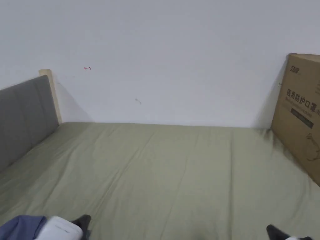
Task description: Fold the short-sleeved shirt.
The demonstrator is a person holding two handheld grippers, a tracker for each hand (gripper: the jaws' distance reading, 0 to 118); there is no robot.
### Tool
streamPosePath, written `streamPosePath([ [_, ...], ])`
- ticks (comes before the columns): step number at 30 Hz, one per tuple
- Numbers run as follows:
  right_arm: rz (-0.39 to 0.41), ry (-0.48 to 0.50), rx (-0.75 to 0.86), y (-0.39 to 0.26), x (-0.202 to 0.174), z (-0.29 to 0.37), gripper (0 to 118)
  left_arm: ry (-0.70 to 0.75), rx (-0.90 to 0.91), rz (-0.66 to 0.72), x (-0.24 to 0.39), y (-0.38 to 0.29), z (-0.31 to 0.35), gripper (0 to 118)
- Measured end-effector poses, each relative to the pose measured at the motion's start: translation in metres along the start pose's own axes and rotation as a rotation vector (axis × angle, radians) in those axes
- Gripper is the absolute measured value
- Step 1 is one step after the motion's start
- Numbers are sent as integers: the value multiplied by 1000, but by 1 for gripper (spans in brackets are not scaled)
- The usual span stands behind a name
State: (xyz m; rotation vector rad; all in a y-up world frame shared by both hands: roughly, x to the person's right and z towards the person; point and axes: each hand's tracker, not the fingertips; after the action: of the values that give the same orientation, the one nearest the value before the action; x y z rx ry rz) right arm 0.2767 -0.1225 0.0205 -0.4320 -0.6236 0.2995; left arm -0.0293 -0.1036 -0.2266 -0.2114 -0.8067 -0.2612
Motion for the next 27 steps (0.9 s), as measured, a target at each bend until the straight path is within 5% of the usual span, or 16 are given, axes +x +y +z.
streamPosePath([
  [3, -503, 55, 19, -10, 22, 1, 0, -15, 2, 222, -8, -6, -4, 0],
  [4, -539, 32, 11, -14, 21, 2, 0, -11, 5, 214, -6, -9, -4, 0],
  [7, -417, -14, 40, -11, 8, 7, 0, -15, 8, 178, 6, -9, -2, 0],
  [13, -379, 20, 51, 0, -3, 4, 0, -17, 31, 204, 3, -10, 2, 0],
  [27, -341, 329, 51, 33, -95, -25, 0, 209, -65, 260, -77, -38, 63, 0],
])
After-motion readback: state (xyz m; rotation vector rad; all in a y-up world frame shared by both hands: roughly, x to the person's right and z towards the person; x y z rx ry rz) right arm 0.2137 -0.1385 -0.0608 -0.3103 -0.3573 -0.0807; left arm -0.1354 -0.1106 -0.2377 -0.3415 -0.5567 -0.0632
